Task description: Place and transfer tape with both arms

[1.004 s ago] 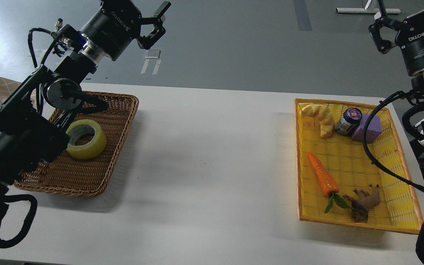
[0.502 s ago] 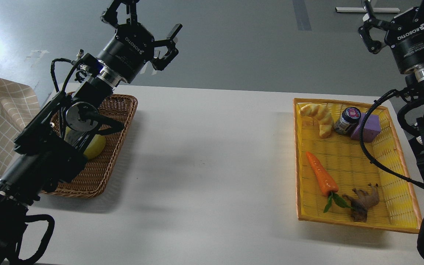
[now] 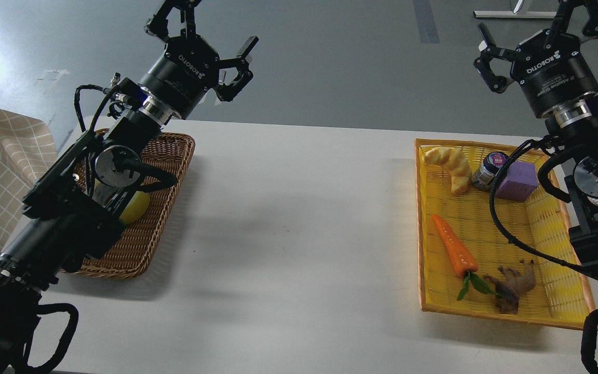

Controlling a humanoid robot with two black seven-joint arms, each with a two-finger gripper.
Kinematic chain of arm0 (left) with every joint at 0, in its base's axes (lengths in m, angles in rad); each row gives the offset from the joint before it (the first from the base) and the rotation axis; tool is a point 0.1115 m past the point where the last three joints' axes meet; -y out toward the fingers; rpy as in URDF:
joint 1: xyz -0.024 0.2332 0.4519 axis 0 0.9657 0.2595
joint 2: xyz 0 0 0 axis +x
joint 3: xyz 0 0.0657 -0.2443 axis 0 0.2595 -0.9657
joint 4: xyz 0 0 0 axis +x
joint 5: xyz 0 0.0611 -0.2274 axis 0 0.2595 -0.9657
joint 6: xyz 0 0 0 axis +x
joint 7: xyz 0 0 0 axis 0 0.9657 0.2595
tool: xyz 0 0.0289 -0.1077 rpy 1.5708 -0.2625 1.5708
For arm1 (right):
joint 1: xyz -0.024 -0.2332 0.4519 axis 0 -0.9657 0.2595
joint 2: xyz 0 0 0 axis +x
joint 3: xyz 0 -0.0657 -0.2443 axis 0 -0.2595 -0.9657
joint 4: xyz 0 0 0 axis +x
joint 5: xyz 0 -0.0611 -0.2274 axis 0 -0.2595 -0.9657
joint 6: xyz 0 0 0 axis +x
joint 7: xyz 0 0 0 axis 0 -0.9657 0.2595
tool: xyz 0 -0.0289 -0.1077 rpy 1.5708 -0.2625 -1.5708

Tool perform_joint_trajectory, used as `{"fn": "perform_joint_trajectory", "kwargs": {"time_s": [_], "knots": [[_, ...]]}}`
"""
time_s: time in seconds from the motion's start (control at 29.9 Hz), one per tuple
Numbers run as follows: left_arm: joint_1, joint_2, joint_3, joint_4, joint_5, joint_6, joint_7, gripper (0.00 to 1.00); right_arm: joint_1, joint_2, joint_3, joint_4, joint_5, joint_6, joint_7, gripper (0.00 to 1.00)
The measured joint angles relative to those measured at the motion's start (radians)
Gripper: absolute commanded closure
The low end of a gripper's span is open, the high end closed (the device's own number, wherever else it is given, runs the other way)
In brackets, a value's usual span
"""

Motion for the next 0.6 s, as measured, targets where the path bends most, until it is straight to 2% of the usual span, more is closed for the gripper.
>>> {"fn": "perform_joint_trajectory", "kwargs": {"time_s": [0.43, 0.6], "knots": [[0.000, -0.005, -0.005, 0.005, -0.024, 0.000, -0.003, 0.02, 0.000, 0.045, -0.031, -0.007, -0.001, 0.000, -0.002, 0.00], [0.002, -0.026, -0.004, 0.044, -0.025, 0.000, 0.001, 0.02, 0.002, 0.059, -0.043, -0.002, -0.001, 0.000, -0.003, 0.00]]}}
